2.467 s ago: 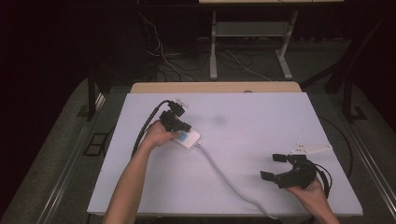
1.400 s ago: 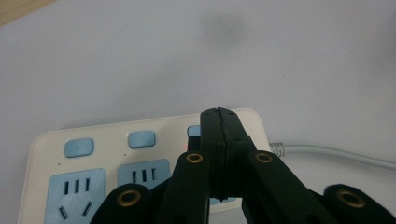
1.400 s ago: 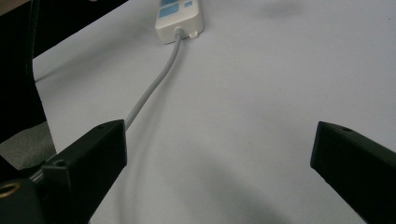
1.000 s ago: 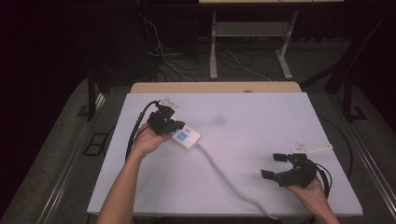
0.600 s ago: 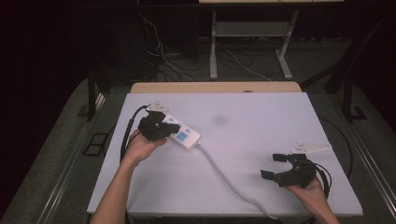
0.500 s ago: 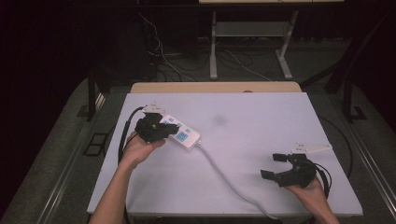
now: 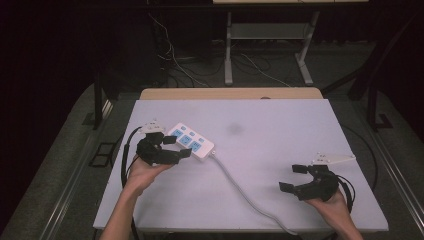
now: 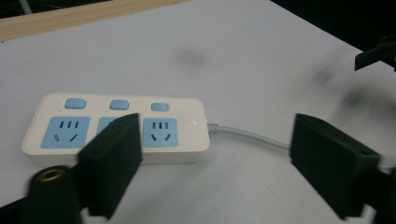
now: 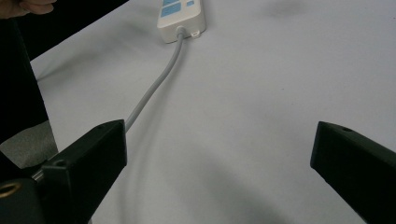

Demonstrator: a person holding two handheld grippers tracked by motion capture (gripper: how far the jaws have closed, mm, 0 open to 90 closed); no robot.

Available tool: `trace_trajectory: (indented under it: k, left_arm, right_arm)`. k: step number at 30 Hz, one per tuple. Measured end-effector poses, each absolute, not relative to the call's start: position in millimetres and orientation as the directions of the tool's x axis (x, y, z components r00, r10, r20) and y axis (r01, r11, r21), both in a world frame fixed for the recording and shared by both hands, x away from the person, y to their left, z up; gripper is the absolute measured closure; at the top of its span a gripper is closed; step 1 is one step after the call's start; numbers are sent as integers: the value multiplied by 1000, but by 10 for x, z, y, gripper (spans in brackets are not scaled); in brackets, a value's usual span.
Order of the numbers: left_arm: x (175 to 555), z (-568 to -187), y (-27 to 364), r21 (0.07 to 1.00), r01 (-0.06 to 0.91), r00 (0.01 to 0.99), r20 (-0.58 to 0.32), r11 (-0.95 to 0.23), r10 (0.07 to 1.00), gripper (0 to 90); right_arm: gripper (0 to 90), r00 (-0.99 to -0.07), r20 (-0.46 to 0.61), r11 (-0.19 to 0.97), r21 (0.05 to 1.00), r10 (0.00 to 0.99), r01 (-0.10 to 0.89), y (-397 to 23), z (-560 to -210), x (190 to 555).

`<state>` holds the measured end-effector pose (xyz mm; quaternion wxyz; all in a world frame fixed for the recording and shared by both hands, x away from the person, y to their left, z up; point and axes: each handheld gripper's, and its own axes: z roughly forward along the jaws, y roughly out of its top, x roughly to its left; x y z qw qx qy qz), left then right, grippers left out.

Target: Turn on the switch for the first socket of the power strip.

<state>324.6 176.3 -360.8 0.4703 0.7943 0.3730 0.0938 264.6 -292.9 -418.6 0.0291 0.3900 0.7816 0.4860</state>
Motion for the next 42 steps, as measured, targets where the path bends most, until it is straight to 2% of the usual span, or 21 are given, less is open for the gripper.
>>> trace_trajectory:
  k: [3, 23, 42]
  left_arm:
    - [3188, -3625, 1786, 817, 510, 689, -199, -270, 697, 0]
    - [2761, -3787, 1887, 841, 483, 695, -198, -244, 692, 0]
    - [2586, -4136, 1837, 851, 481, 711, -240, -209, 661, 0]
  right_arm:
    - [33, -694, 332, 225, 782, 639, 581, -2928, -4188, 2646]
    - [33, -697, 331, 232, 779, 636, 583, -2916, -4192, 2645]
    - [33, -703, 323, 244, 779, 634, 578, -2904, -4192, 2637]
